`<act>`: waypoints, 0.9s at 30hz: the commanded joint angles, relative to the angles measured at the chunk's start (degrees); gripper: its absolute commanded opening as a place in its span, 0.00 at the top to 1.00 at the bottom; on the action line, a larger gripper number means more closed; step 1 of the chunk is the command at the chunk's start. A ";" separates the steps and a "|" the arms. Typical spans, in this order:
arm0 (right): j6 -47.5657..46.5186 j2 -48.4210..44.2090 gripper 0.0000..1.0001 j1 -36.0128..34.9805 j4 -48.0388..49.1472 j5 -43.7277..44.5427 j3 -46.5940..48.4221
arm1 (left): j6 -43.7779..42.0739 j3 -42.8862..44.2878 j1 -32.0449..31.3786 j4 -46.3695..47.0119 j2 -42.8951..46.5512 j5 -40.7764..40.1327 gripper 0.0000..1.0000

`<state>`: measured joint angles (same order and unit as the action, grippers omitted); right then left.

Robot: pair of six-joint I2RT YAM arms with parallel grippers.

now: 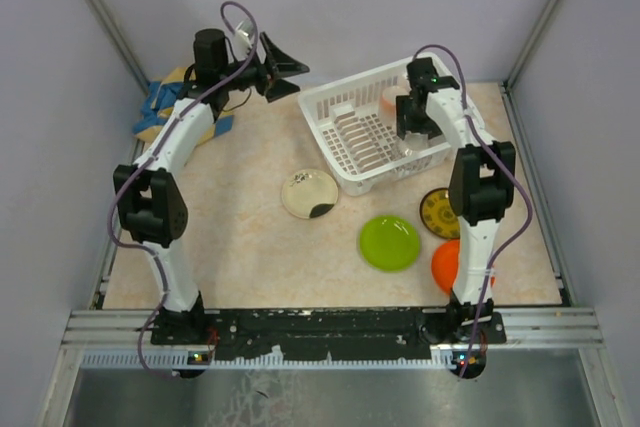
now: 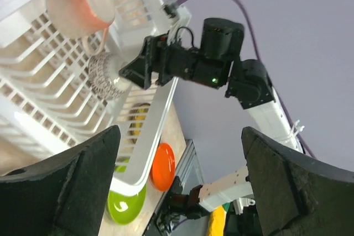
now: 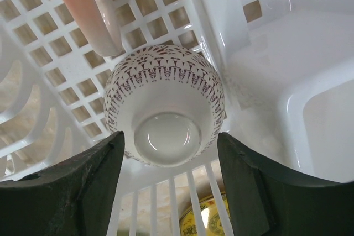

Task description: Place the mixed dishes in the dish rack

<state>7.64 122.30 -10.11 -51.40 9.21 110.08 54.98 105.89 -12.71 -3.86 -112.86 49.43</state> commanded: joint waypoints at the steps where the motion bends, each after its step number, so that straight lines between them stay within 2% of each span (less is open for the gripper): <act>1: 0.74 -7.69 0.32 -0.17 2.14 -0.12 0.84 | -6.55 -6.34 2.61 -3.59 7.27 -3.66 0.06; 6: 1.48 -11.81 0.30 -0.17 0.97 -1.50 4.23 | -16.60 -18.73 4.62 -16.74 16.24 -12.76 0.12; 10: 1.91 -15.41 0.28 -0.17 1.16 -3.48 5.32 | -20.69 -29.08 4.58 -21.36 19.62 -16.75 0.16; 13: 2.90 -18.19 0.27 -0.17 1.82 -6.64 4.75 | -22.24 -34.47 4.11 -22.28 19.31 -17.85 0.26; 18: 4.47 -24.01 0.25 -0.17 4.98 -10.48 -0.69 | -25.16 -40.56 2.26 -19.64 15.45 -20.29 0.27; 27: 4.23 -30.34 0.24 -0.17 6.31 -11.30 -7.28 | -26.28 -42.18 -1.64 -14.69 7.36 -20.98 0.31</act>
<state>11.70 96.03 -10.11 -47.40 -1.23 104.29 30.55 64.01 -12.88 -22.06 -103.02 28.95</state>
